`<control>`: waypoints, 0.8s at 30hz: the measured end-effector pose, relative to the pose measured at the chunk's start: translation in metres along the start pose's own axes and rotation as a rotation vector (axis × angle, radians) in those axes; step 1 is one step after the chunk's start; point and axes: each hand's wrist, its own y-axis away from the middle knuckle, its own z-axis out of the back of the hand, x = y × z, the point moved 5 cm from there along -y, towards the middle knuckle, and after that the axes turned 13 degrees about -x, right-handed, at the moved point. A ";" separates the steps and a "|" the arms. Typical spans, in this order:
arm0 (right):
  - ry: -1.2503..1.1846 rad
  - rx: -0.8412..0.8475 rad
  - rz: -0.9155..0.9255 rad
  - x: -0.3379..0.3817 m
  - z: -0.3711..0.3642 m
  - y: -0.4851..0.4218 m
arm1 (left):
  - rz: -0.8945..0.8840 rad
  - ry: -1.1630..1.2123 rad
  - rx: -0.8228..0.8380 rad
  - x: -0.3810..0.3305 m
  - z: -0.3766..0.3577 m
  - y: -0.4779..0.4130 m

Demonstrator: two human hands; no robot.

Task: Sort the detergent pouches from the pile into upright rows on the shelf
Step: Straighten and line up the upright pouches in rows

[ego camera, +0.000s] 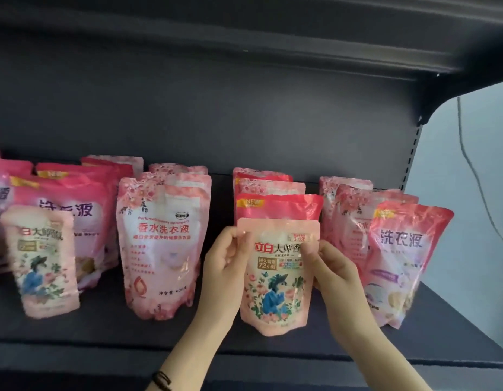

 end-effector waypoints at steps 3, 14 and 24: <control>-0.038 0.021 0.005 0.013 -0.020 0.000 | -0.015 0.025 -0.132 -0.012 0.011 -0.003; -0.164 0.022 0.052 0.010 -0.151 0.045 | -0.152 -0.017 -0.168 -0.061 0.135 -0.031; -0.115 -0.116 0.069 -0.031 -0.298 0.097 | -0.202 -0.236 -0.215 -0.067 0.279 -0.069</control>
